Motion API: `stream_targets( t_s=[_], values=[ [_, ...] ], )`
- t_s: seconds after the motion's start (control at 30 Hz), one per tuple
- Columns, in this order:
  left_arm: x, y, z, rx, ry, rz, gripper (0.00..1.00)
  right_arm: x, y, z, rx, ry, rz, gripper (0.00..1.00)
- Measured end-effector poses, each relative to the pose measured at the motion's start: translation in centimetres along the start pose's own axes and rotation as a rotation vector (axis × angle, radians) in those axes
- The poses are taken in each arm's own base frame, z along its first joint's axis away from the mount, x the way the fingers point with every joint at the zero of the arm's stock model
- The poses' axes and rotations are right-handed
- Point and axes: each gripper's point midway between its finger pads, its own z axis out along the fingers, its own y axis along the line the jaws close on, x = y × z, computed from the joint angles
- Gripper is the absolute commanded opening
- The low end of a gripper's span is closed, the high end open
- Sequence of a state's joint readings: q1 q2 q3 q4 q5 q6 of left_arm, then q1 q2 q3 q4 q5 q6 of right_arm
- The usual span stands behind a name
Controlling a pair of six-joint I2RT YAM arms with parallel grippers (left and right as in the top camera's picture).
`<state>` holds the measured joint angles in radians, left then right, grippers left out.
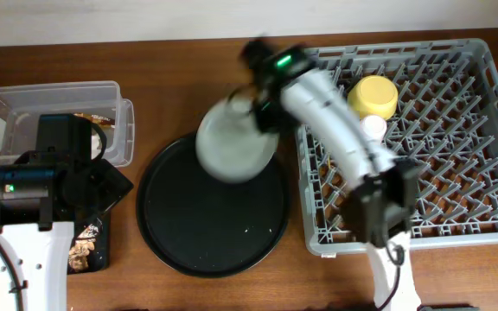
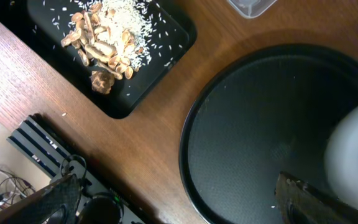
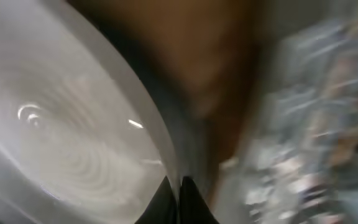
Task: Sort waste into correct bins and load items into the dishwasher rack
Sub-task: 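Stand the white plate upright in the rack slots and release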
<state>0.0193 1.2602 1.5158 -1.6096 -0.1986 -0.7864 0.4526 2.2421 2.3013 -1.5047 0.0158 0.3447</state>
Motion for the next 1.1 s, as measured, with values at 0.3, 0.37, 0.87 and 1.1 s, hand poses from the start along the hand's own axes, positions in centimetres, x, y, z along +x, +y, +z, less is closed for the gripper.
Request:
stream_targets(
  t_s=[0.3,0.37,0.87,1.1],
  values=[
    [0.0,0.0,0.0,0.000,0.000,0.000,0.99,-1.5,-21.1,-5.8,0.452,-0.116,0.402,0.04],
    [0.0,0.0,0.0,0.000,0.000,0.000,0.99,-1.6,-22.7,-6.8,0.567,-0.149,0.412,0.04],
    [0.0,0.0,0.0,0.000,0.000,0.000,0.99,-2.1,-18.2,-5.5,0.669,-0.185,0.293,0.05],
    [0.0,0.0,0.0,0.000,0.001,0.000,0.99,-0.7,-12.9,-5.4,0.594,-0.151,0.187,0.98]
  ],
)
